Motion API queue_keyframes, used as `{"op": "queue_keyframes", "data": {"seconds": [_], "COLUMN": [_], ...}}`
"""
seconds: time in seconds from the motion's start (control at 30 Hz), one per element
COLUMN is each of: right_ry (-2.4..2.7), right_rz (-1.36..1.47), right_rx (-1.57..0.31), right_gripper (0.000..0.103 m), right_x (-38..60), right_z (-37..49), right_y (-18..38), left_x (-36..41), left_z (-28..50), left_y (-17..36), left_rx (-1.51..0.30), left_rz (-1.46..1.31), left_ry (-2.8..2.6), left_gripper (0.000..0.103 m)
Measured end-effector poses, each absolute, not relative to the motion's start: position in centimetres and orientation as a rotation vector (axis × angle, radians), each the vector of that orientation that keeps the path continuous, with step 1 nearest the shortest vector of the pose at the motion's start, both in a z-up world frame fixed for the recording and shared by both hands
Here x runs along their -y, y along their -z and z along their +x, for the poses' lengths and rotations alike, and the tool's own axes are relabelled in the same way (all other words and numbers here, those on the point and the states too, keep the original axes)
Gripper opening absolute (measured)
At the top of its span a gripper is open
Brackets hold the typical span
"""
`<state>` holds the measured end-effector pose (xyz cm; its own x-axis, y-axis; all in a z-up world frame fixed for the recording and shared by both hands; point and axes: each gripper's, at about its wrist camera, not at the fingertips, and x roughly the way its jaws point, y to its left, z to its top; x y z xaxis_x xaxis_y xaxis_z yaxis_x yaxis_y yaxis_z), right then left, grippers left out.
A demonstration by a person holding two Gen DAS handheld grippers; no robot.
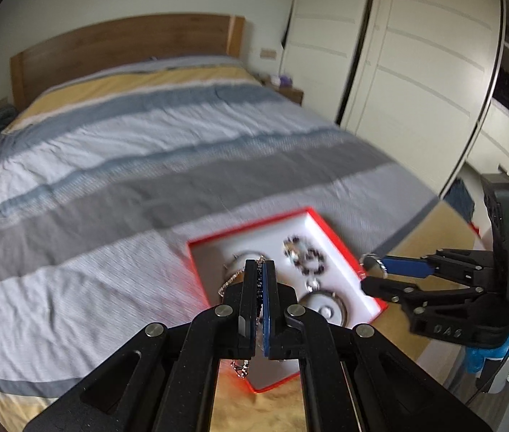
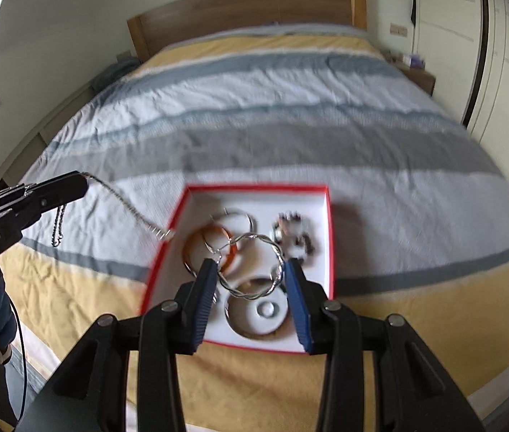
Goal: Organize jewelry
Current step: 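Carry the necklace and twisted hoop into the red box and release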
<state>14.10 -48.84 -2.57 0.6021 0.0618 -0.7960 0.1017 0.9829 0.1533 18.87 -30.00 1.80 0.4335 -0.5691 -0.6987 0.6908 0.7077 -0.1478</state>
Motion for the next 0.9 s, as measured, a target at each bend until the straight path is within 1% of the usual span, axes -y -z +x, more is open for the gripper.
{"op": "queue_keyframes", "data": {"seconds": [0.2,0.43,0.63,0.83,0.87,0.9], "right_ry": [0.004,-0.003,-0.017,-0.012,-0.010,-0.009], "right_rz": [0.187,0.188,0.169,0.151,0.150,0.152], "right_rx": [-1.005,-1.058,-1.067,-1.072,-1.073,-1.075], "right_gripper": [0.037,0.037,0.037,0.038,0.038,0.038], "right_x": [49.3,50.3,50.3,50.0,50.1,50.1], "right_z": [14.8,16.0,16.3,16.3,16.2,16.3], "right_y": [7.6,11.2,12.2,12.2,12.1,12.1], "left_x": [32.3,33.5,33.8,33.6,33.5,33.5], "left_z": [19.4,20.5,20.5,20.6,20.6,20.5], "left_y": [2.6,7.0,9.6,10.7,10.7,10.6], "left_rx": [-0.885,-0.960,-1.023,-1.063,-1.065,-1.064], "left_rz": [0.202,0.236,0.243,0.229,0.226,0.222], "left_ry": [0.779,0.733,0.720,0.706,0.707,0.709], "left_gripper": [0.002,0.002,0.002,0.003,0.006,0.015]}}
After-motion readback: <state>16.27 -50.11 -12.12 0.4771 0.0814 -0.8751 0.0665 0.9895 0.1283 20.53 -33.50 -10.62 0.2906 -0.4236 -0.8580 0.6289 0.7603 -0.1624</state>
